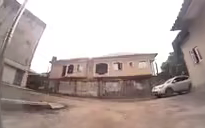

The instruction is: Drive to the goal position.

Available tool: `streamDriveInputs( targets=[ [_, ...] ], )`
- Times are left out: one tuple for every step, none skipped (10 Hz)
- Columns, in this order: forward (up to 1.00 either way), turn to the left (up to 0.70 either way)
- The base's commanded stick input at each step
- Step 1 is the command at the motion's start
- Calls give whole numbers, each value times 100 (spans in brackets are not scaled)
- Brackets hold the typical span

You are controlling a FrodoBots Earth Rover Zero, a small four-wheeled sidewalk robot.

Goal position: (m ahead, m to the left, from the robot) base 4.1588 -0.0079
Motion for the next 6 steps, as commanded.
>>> streamDriveInputs(
  targets=[
    [84,3],
    [84,3],
    [84,3],
    [84,3],
    [84,3],
    [84,3]
  ],
)
